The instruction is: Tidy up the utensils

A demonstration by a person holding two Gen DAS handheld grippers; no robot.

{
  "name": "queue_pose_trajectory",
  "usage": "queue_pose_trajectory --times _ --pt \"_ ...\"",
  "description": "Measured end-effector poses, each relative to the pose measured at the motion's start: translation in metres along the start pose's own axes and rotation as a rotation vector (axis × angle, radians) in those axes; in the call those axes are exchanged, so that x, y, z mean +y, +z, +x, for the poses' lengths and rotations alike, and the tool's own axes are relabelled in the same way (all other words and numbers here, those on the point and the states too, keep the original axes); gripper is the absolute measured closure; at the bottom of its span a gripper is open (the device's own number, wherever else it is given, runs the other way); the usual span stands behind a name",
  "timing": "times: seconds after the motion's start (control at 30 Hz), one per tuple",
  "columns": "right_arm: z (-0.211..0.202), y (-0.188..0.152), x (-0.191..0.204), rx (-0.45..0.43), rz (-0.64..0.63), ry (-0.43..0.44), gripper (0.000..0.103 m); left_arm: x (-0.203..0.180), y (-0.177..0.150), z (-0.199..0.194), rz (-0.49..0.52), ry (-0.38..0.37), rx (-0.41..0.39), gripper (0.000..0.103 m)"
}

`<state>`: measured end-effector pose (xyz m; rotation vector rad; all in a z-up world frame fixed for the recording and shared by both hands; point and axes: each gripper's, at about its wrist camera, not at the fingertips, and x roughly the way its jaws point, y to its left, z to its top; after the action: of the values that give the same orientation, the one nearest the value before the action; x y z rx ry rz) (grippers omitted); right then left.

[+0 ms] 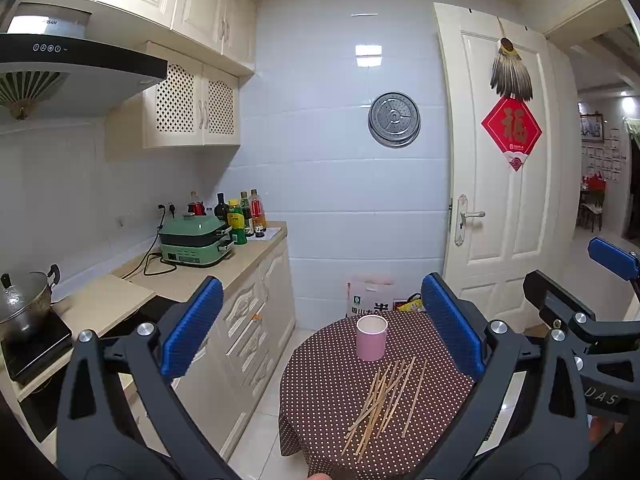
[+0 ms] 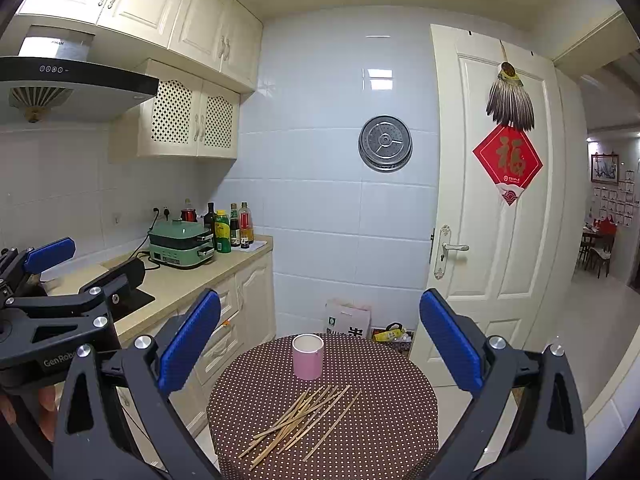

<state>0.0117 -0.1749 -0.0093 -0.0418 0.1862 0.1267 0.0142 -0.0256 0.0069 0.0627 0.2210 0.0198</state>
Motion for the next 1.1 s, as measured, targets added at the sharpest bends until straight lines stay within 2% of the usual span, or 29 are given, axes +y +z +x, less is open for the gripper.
queue_pose_trajectory --times 1.1 --pt "0.024 0.005 -0.01 0.027 0.016 -0.01 0.007 -0.004 0.002 0.021 0.014 -0.004 0.01 0.005"
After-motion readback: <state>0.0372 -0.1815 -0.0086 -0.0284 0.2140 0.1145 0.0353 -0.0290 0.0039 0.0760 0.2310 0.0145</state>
